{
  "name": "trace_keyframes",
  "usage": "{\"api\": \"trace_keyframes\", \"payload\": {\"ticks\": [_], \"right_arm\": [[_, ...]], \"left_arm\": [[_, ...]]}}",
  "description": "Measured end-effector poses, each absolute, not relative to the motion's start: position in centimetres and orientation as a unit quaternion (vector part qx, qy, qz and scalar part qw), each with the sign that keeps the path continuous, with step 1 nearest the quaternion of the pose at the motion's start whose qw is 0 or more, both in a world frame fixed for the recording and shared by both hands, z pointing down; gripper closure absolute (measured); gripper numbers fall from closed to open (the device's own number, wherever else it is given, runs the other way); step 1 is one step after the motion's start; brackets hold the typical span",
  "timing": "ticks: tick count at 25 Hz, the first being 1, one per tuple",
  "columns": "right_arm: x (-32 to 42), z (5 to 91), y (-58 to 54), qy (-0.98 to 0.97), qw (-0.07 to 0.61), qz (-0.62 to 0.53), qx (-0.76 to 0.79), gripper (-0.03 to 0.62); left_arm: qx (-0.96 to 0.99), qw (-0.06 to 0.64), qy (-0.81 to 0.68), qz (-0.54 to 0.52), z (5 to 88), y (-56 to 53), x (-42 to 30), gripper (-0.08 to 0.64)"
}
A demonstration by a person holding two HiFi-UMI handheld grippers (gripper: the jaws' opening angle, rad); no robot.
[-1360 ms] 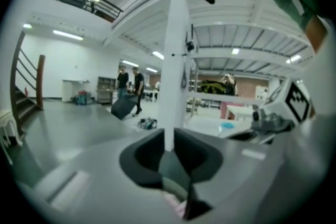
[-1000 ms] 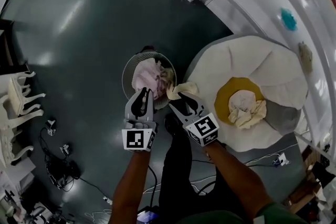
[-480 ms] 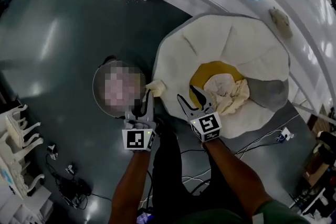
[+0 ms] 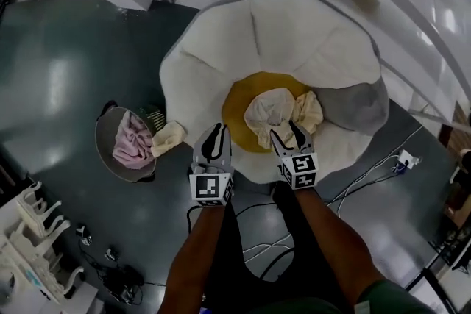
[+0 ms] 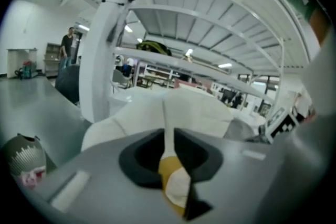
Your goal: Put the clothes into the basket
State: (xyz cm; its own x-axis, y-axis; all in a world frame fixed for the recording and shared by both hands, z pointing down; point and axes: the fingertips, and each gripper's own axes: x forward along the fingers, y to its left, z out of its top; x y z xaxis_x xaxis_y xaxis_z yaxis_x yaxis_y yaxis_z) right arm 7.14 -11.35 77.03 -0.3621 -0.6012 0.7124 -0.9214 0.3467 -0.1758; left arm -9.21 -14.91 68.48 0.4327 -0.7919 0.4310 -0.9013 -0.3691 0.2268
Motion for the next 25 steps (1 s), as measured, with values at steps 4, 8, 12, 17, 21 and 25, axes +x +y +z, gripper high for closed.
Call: {"api": "trace_keyframes", "payload": {"ticks": [4, 8, 12, 17, 21, 25], "right_arm": [[15.0, 83.4, -8.5, -0.716, 0.314, 0.333, 0.526, 0.353], [19.0, 89.2, -6.0, -0.681, 0.333, 0.374, 0.535, 0.344], [19.6, 94.0, -4.4, -0.682, 0.328, 0.407, 0.511, 0.337], [19.7, 97.0, -4.5, -0.693, 0.311, 0.427, 0.491, 0.487], [18.8, 93.3, -5.4, -0.721, 0.272, 0.427, 0.472, 0.563], [15.6, 86.3, -7.0, -0.777, 0.231, 0.381, 0.446, 0.565]], "left_arm": [[0.820, 0.240, -0.496, 0.155, 73.5, -13.6, -2.8, 0.512], [0.818, 0.259, -0.480, 0.180, 78.5, -11.9, 2.0, 0.512], [0.819, 0.265, -0.471, 0.193, 82.3, -10.5, 5.1, 0.512], [0.817, 0.264, -0.470, 0.203, 85.1, -10.0, 6.4, 0.511], [0.818, 0.257, -0.473, 0.202, 83.4, -10.2, 5.9, 0.512], [0.817, 0.248, -0.484, 0.193, 80.5, -10.4, 4.3, 0.511]]}}
